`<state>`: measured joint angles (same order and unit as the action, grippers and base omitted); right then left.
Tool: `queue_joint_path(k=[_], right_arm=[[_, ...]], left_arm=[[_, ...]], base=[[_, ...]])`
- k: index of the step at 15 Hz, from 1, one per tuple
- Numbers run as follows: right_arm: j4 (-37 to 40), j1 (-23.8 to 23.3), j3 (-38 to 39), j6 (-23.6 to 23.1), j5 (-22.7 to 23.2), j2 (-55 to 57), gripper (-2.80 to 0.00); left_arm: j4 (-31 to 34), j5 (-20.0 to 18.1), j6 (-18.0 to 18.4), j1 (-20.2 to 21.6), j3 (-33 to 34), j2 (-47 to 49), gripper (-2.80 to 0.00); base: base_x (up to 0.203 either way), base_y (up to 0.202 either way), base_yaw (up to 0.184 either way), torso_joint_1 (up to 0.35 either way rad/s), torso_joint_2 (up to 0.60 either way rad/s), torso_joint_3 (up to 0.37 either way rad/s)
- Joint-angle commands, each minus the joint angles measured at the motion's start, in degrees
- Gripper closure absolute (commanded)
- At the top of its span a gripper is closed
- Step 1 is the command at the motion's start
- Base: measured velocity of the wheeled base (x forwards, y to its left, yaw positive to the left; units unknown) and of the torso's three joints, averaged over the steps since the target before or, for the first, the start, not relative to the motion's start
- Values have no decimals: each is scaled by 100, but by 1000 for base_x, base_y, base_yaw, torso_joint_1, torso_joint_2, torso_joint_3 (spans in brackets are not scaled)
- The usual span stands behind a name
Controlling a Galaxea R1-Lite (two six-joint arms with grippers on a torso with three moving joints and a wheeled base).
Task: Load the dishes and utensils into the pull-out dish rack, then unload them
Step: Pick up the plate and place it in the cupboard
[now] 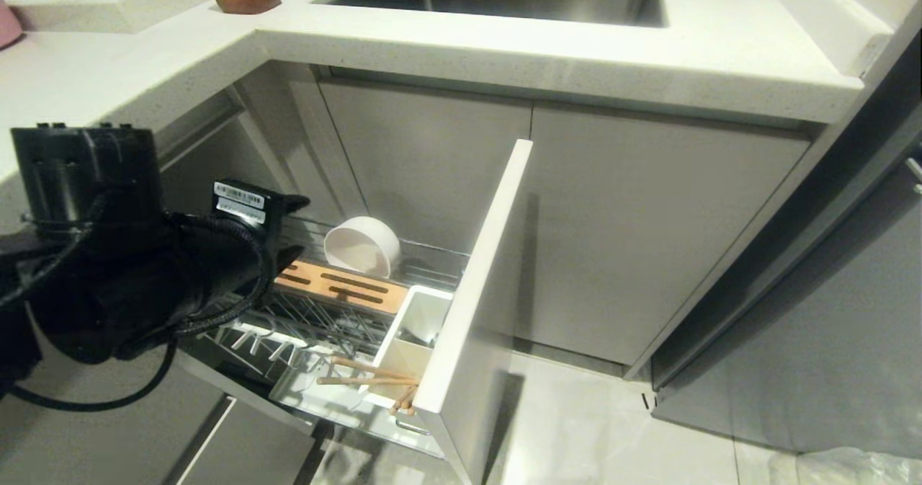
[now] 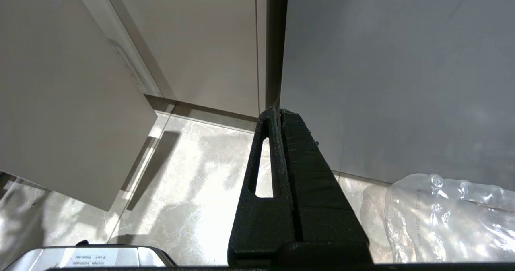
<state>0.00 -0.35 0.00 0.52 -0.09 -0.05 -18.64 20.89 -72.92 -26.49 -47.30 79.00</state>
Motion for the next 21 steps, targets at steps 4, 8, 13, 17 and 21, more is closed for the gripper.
queue_joint_path(k=[4,8,13,17,21], right_arm=[[0,0,0,1,0,5,0],[0,0,0,1,0,5,0],[0,0,0,1,0,5,0],[0,0,0,1,0,5,0],[0,0,0,1,0,5,0]], left_arm=[[216,98,2569,-1014,-503,-781,0],[365,404,5321,-1398,-1305,-1033,0],[432,1761,6929,29,-2236,-1332,0],[1271,1967,7145,2374,-2770,-1468,0],[2004,2170,7541,3259,-2941,-1321,0]], base=[[0,0,0,0,0,0],[0,0,0,0,0,0],[0,0,0,0,0,0],[0,0,0,0,0,0],[0,0,0,0,0,0]])
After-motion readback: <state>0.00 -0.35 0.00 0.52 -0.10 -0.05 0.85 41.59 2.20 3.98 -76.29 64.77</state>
